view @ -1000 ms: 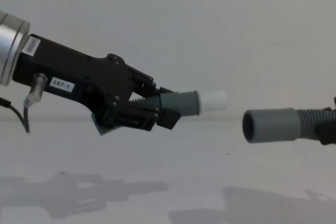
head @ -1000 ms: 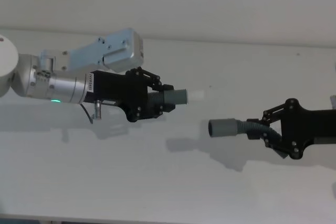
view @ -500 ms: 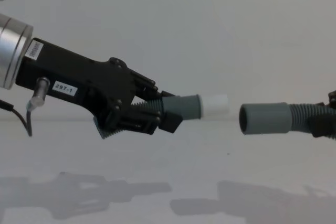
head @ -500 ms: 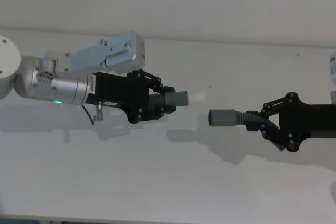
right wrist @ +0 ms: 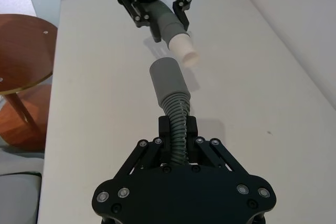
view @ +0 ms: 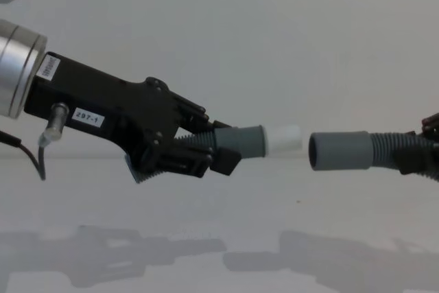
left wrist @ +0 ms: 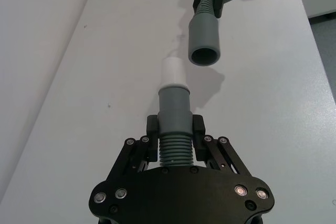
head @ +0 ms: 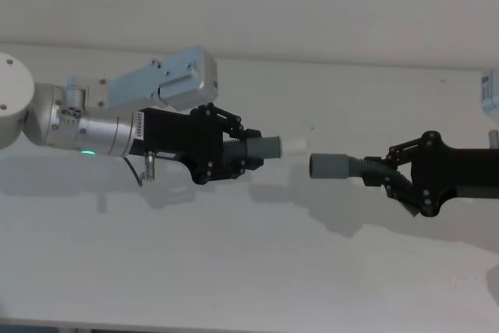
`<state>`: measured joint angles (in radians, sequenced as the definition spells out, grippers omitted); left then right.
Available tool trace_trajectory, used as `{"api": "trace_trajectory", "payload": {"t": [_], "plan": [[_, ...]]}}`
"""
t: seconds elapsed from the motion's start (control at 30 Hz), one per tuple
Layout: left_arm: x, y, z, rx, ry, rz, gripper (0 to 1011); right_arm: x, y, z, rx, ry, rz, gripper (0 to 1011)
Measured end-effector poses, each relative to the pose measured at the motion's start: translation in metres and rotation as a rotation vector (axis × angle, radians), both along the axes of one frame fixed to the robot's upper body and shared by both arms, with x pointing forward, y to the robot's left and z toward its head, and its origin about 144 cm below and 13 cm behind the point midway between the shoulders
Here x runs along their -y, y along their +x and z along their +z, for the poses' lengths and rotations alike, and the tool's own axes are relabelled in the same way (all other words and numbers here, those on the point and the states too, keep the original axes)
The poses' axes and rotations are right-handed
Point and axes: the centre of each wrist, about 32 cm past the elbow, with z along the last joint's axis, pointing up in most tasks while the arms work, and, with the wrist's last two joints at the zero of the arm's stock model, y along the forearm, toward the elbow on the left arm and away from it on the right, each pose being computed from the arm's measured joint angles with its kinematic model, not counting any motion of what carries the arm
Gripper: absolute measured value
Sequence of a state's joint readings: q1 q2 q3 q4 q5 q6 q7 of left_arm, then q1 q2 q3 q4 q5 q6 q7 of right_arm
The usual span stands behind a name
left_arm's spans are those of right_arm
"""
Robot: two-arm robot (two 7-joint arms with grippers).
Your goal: Use both hands to pick up one end of the pipe from the table, align the ends, and insert them.
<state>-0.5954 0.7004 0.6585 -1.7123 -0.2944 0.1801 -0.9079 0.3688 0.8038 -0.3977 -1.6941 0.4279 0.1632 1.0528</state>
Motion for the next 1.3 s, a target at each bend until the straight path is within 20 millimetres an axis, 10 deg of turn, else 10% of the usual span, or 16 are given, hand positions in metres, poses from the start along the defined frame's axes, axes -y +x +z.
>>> {"api": "trace_trajectory", "payload": {"t": [1.3], "plan": [[0.001, 0.012, -0.001, -0.001, -0.004, -0.019, 371, 0.001, 0.009, 0.001, -0.008, 0.002, -0.055, 162]]}}
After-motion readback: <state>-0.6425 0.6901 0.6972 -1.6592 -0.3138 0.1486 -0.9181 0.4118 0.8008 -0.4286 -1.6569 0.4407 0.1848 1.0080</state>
